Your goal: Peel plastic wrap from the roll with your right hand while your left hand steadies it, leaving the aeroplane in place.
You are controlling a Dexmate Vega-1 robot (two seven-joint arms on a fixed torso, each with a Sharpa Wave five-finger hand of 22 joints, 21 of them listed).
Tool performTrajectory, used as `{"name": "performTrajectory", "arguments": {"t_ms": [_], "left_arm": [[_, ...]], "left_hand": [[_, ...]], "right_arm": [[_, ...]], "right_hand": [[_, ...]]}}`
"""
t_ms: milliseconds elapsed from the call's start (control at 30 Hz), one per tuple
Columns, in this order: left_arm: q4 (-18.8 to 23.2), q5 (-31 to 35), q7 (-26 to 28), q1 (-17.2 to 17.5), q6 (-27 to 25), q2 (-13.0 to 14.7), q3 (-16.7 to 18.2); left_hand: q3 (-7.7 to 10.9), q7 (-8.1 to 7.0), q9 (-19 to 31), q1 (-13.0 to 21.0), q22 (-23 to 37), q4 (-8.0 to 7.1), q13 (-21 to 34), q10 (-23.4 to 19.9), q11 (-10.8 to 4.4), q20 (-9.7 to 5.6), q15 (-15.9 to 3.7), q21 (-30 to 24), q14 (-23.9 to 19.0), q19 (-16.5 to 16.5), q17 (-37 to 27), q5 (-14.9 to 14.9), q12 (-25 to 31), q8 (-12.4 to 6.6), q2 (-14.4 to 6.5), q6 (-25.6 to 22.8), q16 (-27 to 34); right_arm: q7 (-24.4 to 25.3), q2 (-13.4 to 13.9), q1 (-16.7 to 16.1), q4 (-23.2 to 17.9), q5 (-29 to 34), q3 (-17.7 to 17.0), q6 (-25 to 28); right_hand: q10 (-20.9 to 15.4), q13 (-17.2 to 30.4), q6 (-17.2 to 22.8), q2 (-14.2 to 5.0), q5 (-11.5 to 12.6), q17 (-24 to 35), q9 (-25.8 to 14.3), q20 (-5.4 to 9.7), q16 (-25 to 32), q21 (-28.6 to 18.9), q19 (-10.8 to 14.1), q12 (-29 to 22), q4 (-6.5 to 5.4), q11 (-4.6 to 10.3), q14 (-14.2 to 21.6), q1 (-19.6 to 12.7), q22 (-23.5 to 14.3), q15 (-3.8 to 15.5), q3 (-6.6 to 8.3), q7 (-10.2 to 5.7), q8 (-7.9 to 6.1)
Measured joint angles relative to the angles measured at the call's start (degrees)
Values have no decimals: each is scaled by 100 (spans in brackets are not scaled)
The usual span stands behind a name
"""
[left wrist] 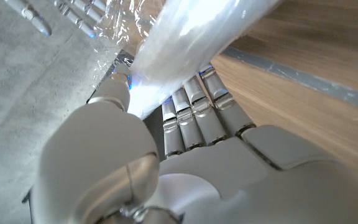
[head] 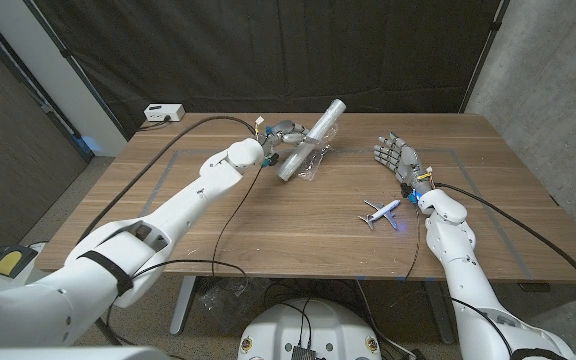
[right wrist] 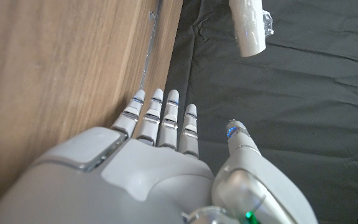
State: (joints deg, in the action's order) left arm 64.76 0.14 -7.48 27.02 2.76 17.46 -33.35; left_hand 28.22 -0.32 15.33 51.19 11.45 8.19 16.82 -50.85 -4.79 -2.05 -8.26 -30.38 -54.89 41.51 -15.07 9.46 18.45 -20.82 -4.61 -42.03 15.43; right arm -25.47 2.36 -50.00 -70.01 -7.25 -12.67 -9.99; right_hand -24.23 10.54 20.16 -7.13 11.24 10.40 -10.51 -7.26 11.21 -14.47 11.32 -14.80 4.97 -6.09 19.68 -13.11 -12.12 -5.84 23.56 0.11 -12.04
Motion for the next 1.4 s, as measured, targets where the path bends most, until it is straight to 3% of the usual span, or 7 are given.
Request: {"name": "performTrajectory", "arguments": {"t_ms": [300, 567, 867, 1267, 1400], "left_arm": [[-88, -905, -298, 208, 92, -203, 378], [-319, -1661, -727, 300, 226, -377, 605], [-621, -2610, -1238, 359, 274, -635, 868], [-988, -3620, -1705, 380, 150, -909, 1114], [-1205, -3984, -1888, 374, 101, -1050, 1228]], "left_hand": [[0, 0, -19, 0, -27, 0, 67, 89, -87, 10, 95, 0, 302, -112, 59, -3, -11, -1, 0, 0, -217], [-22, -1, 61, 1, -53, -22, 160, 554, -84, 71, 261, 0, 772, -277, 151, -3, -215, -1, 0, 1, -424], [-22, -1, 101, 15, -53, -22, 193, 564, -94, 68, 255, 0, 783, -334, 177, -3, -215, -1, 14, 2, -424], [-22, -1, 115, 14, -53, -22, 250, 472, -74, -135, 171, -72, 493, -211, 172, 3, -116, -1, 13, 1, -332], [-22, -1, 331, 14, -52, -22, 279, 438, -51, -166, 160, -84, 422, -180, 142, 31, -92, -1, 12, 1, -289]], "right_arm": [[-7, -20, -85, -157, 29, -5, 55], [-17, -34, -130, -286, 78, 1, 93], [-18, -43, -153, -388, 143, 25, 147], [-9, -41, -158, -507, 215, 64, 250], [-5, -32, -156, -541, 249, 82, 299]], "right_hand": [[1, 0, 0, 0, 0, 0, 0, 0, 0, 0, 0, 0, 0, -1, 0, 0, 0, 0, 0, 0, 0], [1, 0, 0, 0, 0, 0, 0, 0, 0, 0, 0, 0, 0, -1, 0, 0, 0, 0, 0, 0, 40], [-21, 0, 0, 0, 0, 1, 0, 0, -21, 0, 0, 0, 0, -23, 0, 0, 0, 0, 37, 0, 40], [-20, 0, 22, 23, 0, 1, 0, 0, -21, 0, 0, 0, 1, -23, 0, 23, 0, 0, 49, 22, 39], [-20, 0, 22, 23, 0, 1, 0, 0, -21, 0, 0, 34, 1, -23, 0, 23, 0, 0, 49, 22, 39]]}}
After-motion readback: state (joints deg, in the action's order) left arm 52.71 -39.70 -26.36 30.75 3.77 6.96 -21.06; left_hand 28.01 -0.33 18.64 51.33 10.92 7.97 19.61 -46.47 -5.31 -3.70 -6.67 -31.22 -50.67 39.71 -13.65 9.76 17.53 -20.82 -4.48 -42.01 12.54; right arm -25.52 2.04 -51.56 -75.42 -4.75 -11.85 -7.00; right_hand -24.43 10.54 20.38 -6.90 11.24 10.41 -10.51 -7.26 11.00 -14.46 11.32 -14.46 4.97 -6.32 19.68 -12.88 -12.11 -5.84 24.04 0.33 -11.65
